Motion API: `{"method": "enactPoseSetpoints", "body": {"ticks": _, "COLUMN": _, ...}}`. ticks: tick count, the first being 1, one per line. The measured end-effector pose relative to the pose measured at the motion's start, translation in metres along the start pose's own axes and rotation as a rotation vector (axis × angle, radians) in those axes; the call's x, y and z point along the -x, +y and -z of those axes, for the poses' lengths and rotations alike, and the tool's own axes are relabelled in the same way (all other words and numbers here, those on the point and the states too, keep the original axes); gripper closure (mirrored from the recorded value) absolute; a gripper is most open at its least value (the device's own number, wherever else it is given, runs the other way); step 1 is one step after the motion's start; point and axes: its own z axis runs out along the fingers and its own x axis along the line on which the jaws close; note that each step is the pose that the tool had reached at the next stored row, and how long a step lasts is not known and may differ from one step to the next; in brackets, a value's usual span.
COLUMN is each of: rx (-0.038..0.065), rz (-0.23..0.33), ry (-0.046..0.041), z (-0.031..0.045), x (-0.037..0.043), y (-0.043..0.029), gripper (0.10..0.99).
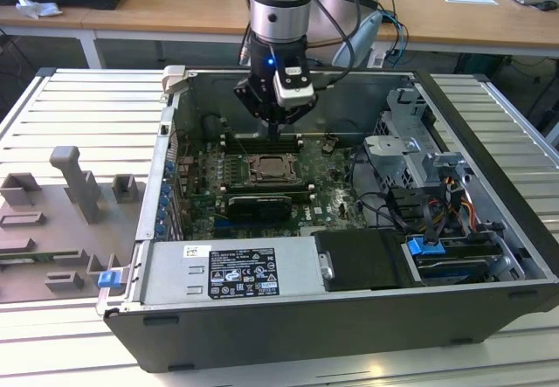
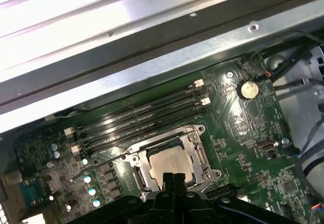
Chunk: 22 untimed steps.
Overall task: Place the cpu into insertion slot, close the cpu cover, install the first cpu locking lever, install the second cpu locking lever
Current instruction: 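Install the first cpu locking lever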
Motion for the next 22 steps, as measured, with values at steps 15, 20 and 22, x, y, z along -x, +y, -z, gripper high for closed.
{"method": "enactPoseSetpoints", "body": {"ticks": 15, "rx": 0.005, "rz": 0.211, "ry": 0.0008, "z": -0.0001, "x": 0.0000, "y": 0.0000, "gripper": 0.980}}
{"method": "enactPoseSetpoints", "body": {"ticks": 20, "rx": 0.006, "rz": 0.286, "ry": 0.0003, "z": -0.0002, "x": 0.0000, "y": 0.0000, "gripper": 0.980}}
{"method": "enactPoseSetpoints", "body": {"ticks": 22, "rx": 0.008, "rz": 0.303, "ry": 0.0007, "z": -0.0003, "x": -0.0006, "y": -0.0003, "gripper": 0.980}}
